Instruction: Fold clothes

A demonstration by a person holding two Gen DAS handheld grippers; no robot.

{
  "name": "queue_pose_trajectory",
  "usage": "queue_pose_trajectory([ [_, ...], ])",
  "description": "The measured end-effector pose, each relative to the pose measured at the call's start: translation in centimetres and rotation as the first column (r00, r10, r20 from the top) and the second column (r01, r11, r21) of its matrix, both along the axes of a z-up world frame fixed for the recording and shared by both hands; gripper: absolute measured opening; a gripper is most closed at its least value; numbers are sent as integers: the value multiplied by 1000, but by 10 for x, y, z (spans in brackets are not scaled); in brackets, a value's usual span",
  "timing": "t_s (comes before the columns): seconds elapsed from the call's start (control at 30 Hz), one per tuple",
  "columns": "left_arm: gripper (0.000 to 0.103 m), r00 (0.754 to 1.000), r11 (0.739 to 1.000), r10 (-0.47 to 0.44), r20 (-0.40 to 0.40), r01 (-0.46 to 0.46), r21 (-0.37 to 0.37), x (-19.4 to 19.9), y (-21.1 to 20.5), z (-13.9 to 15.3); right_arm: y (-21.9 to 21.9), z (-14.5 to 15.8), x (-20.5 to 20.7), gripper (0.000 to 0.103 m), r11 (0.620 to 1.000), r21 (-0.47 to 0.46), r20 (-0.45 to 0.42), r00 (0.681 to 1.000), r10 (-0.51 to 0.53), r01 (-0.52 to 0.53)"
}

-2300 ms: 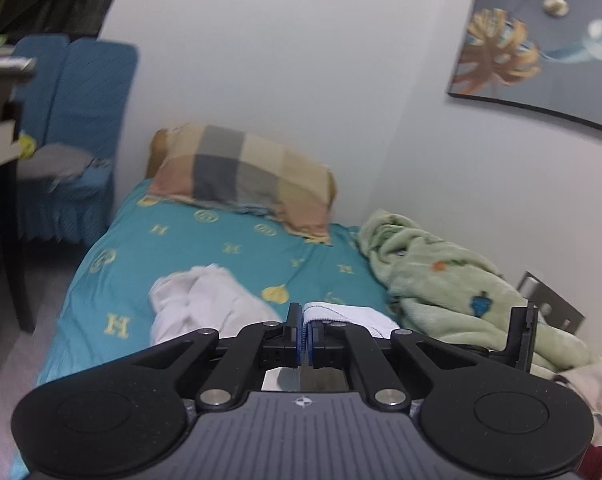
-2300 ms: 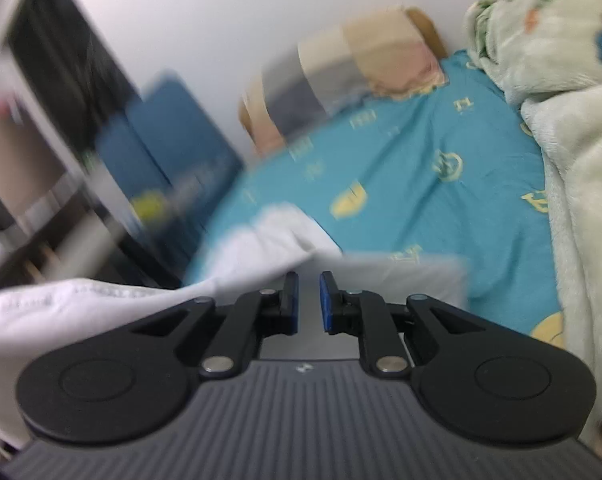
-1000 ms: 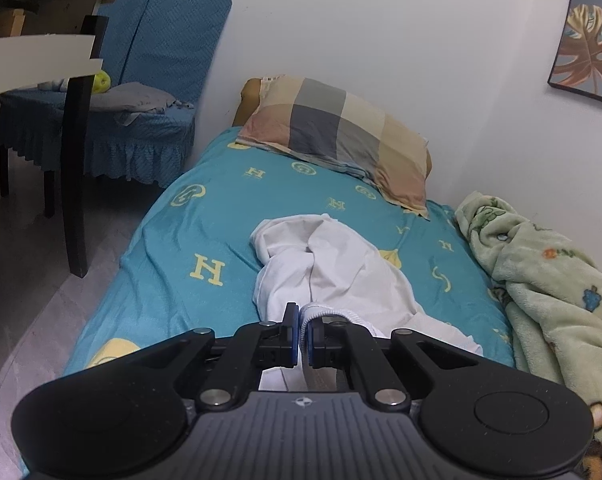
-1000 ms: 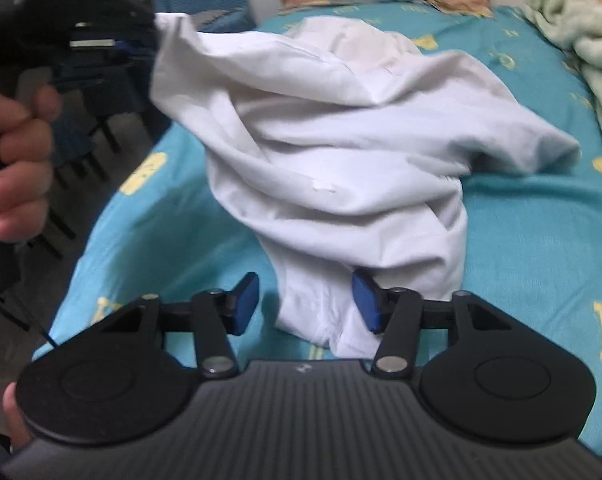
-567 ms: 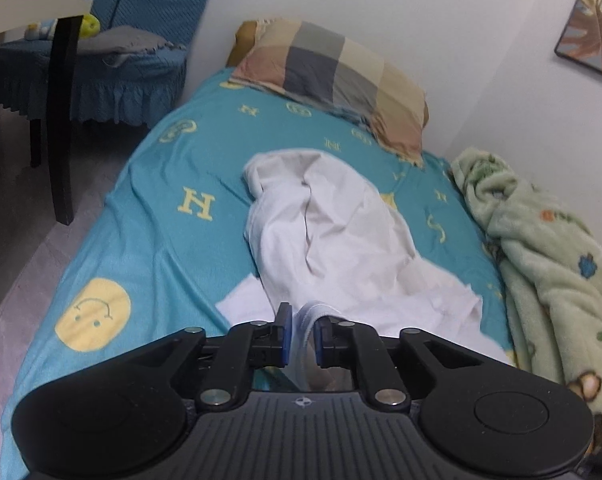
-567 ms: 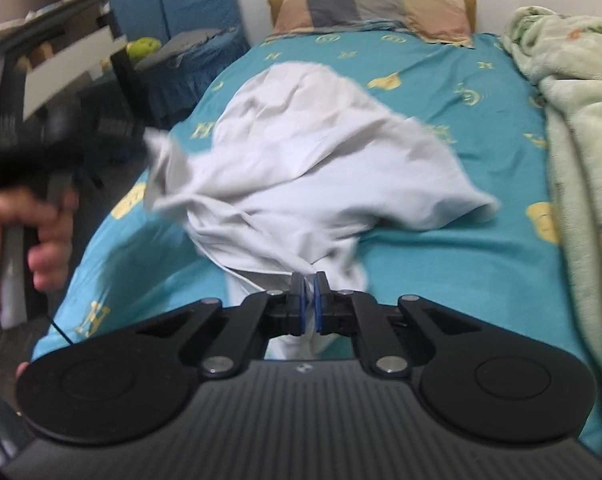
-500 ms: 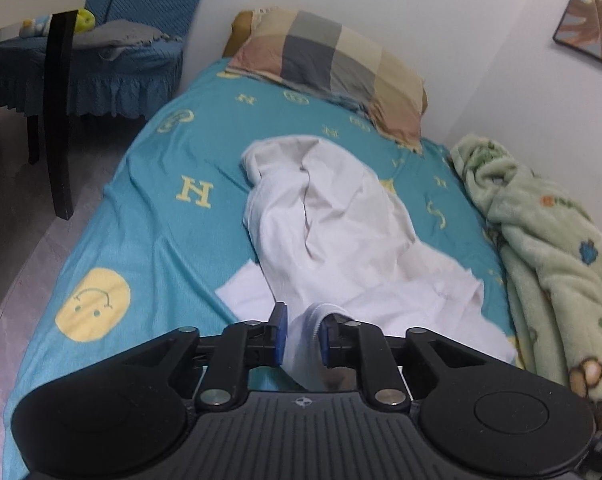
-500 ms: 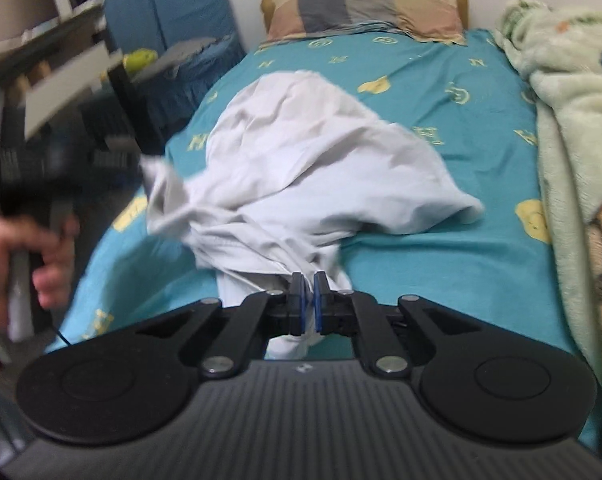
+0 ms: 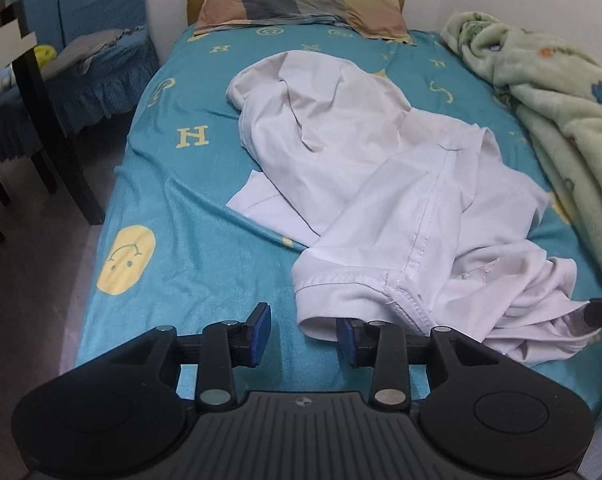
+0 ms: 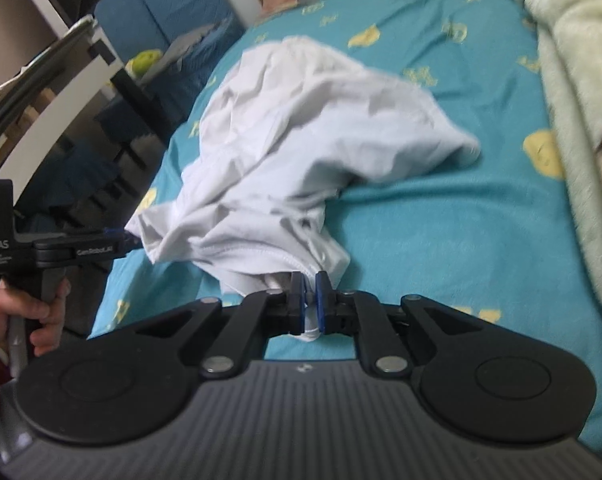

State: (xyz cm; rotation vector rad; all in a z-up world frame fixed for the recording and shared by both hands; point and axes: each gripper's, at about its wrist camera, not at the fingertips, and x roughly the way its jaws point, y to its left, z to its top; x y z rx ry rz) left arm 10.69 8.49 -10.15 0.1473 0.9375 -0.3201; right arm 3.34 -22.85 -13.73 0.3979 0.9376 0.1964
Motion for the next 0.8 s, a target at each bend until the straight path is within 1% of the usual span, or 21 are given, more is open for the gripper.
queue_pose_trajectory([
  [0.1,38,1000,1000,8,13,-8,6,3,-1,0,4,-5,2,12,1000,2,-35,999,30,-29],
  [0.17,38,1000,1000,18,13,-18,-6,7,1,0,10,-8,3,20,999,-28,-52,998,43,-45],
  [0.2,36,1000,1000,23,11,-23,-13,9,2,-1,14,-10,4,26,997,-39,-59,996,60,-62],
  [0.23,33,1000,999,25,8,-25,-20,10,3,-1,18,-11,6,30,996,-49,-66,995,78,-81],
  [0.33,26,999,999,28,20,-27,-42,13,3,1,30,-16,7,30,990,-89,-83,991,103,-110],
  [0.37,21,999,998,31,24,-29,-53,14,4,2,32,-18,8,30,989,-107,-90,992,91,-100],
  [0.43,17,999,997,37,32,-34,-76,16,4,3,34,-25,12,31,988,-134,-115,992,60,-75],
  [0.47,9,998,995,44,37,-41,-86,17,5,4,35,-28,13,31,987,-143,-130,990,54,-72],
  [0.5,5,997,994,53,47,-48,-97,18,6,4,35,-30,14,29,986,-154,-140,989,46,-68],
  [0.57,3,993,989,77,87,-66,-132,16,10,10,32,-28,10,25,981,-195,-125,992,-2,-23],
  [0.6,3,990,985,92,110,-74,-155,14,12,14,29,-25,8,16,978,-207,-106,994,-26,4],
  [0.7,3,972,967,140,188,-94,-236,5,19,35,20,-4,-4,11,967,-234,5,994,-105,103],
  [0.77,3,955,947,166,247,-85,-309,-10,23,56,13,11,-12,9,954,-245,82,984,-155,171],
  [0.8,3,944,938,176,278,-75,-340,-19,25,67,12,24,-17,8,948,-253,128,978,-166,194],
])
